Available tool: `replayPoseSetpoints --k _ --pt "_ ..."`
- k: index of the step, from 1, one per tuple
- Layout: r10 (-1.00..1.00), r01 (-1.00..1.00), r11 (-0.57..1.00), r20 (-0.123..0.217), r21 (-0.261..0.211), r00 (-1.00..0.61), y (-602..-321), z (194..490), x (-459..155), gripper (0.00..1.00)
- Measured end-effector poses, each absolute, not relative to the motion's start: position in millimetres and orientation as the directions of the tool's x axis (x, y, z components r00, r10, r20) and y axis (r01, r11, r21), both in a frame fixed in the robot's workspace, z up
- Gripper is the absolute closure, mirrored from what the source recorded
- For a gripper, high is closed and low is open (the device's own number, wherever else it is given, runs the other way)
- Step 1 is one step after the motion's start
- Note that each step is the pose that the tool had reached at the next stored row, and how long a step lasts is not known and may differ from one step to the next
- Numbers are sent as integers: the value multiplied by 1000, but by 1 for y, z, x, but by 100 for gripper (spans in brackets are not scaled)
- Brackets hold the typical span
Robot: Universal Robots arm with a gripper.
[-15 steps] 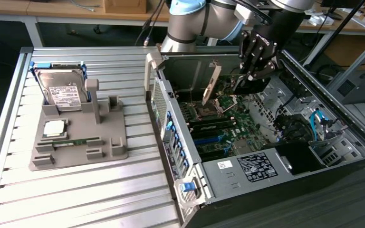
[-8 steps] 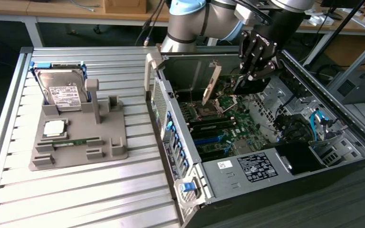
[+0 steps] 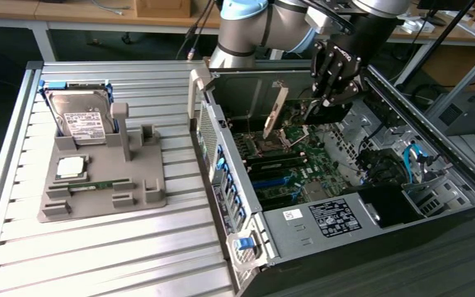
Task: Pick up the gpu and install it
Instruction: 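Insert the gpu into the slot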
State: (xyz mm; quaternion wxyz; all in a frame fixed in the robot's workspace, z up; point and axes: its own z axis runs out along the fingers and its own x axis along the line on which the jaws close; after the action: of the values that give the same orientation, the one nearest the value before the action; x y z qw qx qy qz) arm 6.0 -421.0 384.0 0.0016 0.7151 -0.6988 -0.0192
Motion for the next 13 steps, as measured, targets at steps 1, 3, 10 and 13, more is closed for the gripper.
replayPoseSetpoints --k 1,3,10,13 --pt "-999 -999 -23 -25 29 23 -422 384 5 73" --pt "-999 -999 -23 -25 29 23 -424 383 4 73" --pt "-999 -999 -23 -25 29 22 -424 377 1 73" --pt "-999 -999 -23 -25 29 22 -425 374 -2 73"
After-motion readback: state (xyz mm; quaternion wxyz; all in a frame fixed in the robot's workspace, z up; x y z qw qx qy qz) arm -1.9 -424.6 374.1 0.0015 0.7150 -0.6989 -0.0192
